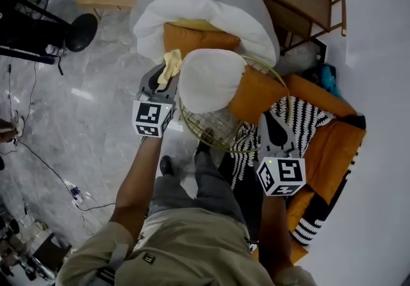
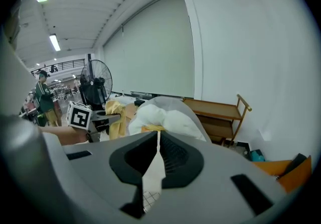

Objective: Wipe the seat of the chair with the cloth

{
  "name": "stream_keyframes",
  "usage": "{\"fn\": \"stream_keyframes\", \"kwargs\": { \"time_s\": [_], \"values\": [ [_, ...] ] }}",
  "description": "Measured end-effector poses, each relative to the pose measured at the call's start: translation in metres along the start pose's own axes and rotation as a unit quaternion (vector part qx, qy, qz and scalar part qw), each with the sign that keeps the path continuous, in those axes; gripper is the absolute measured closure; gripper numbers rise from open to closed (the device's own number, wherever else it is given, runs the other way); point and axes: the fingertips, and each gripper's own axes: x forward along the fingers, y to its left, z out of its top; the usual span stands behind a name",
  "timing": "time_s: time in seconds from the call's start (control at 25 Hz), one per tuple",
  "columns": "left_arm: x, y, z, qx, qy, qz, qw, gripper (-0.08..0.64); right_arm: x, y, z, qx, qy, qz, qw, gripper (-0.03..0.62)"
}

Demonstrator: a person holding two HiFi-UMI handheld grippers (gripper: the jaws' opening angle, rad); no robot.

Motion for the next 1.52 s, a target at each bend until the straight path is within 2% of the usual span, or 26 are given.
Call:
{"fn": "stream_keyframes", "kwargs": {
  "time_s": [0.28, 0.4, 0.52, 0.64, 0.72, 0.84, 0.96, 1.04, 1.16, 1.32, 1.52],
  "values": [
    [0.074, 0.004, -0.096, -0.045, 0.053, 0.036, 0.9969, 0.456, 0.029, -0.043, -0.050, 0.005, 0.039, -0.014, 0.999, 0.565],
    [0.098, 0.003, -0.118, -0.059, 0.065, 0.044, 0.9951, 0.456, 0.036, -0.057, -0.069, 0.011, 0.054, -0.019, 0.998, 0.565],
    [0.123, -0.011, -0.132, -0.063, 0.078, 0.037, 0.9943, 0.456, 0.037, -0.069, -0.082, 0.020, 0.064, -0.028, 0.997, 0.565],
    [0.150, -0.040, -0.146, -0.067, 0.089, 0.014, 0.9936, 0.456, 0.036, -0.076, -0.093, 0.029, 0.072, -0.037, 0.996, 0.565],
    [0.170, -0.072, -0.154, -0.080, 0.099, -0.015, 0.9917, 0.456, 0.034, -0.079, -0.099, 0.033, 0.077, -0.042, 0.996, 0.565],
    [0.194, -0.132, -0.156, -0.110, 0.107, -0.086, 0.9844, 0.456, 0.031, -0.085, -0.108, 0.040, 0.083, -0.050, 0.994, 0.565],
    [0.205, -0.190, -0.149, -0.109, 0.109, -0.158, 0.9754, 0.457, 0.030, -0.088, -0.113, 0.046, 0.088, -0.057, 0.993, 0.565],
    [0.206, -0.215, -0.143, -0.111, 0.106, -0.185, 0.9707, 0.459, 0.030, -0.089, -0.114, 0.049, 0.090, -0.059, 0.993, 0.565],
    [0.208, -0.228, -0.139, -0.114, 0.105, -0.195, 0.9686, 0.459, 0.033, -0.089, -0.114, 0.053, 0.090, -0.060, 0.993, 0.565],
    [0.210, -0.222, -0.142, -0.119, 0.109, -0.188, 0.9688, 0.459, 0.037, -0.089, -0.110, 0.054, 0.088, -0.059, 0.993, 0.565],
    [0.202, -0.185, -0.158, -0.109, 0.121, -0.163, 0.9731, 0.459, 0.046, -0.085, -0.111, 0.052, 0.094, -0.052, 0.993, 0.565]
  ]
}}
